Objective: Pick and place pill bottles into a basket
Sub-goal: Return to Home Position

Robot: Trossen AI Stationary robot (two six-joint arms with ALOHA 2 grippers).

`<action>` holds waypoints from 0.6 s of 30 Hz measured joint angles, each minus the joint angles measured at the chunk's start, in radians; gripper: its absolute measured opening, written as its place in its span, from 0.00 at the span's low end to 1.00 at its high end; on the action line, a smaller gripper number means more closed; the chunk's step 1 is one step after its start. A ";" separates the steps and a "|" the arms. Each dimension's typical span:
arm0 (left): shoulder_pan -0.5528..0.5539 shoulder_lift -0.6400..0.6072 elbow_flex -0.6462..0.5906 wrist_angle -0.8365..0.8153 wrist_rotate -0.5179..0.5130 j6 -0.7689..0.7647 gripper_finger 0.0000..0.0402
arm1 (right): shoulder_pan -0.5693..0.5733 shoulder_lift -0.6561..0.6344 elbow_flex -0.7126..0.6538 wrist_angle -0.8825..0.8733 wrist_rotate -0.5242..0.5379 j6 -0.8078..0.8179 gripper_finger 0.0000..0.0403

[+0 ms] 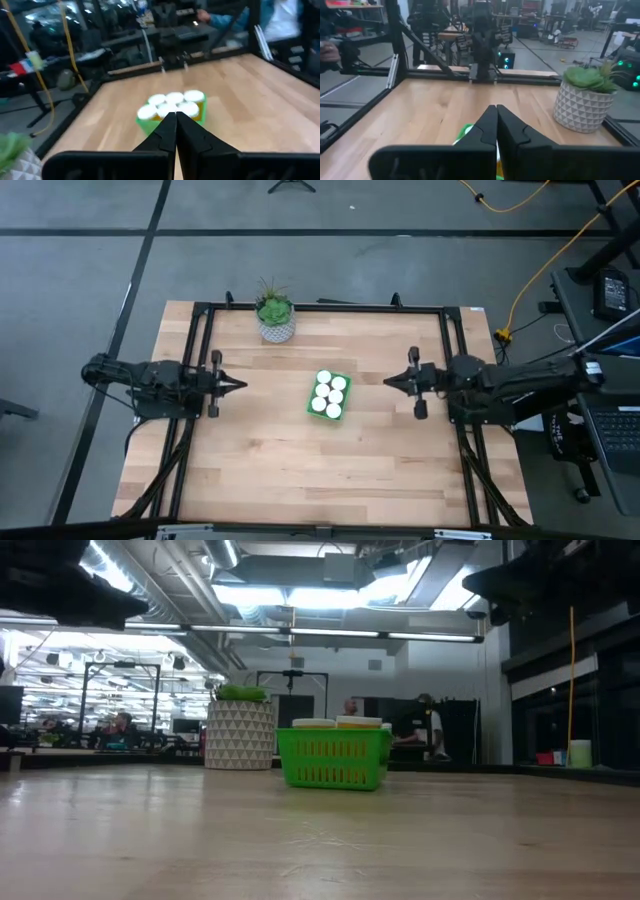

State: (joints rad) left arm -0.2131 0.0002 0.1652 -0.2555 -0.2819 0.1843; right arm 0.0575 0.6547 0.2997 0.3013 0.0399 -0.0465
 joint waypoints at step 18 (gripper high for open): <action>0.127 0.000 -0.110 0.167 0.146 -0.004 0.00 | -0.146 -0.372 -0.250 0.007 -0.190 0.041 0.00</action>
State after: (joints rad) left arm -0.0862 -0.0002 0.0547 -0.0890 -0.1363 0.1802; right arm -0.0885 0.2829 0.0493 0.3086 -0.1502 -0.0051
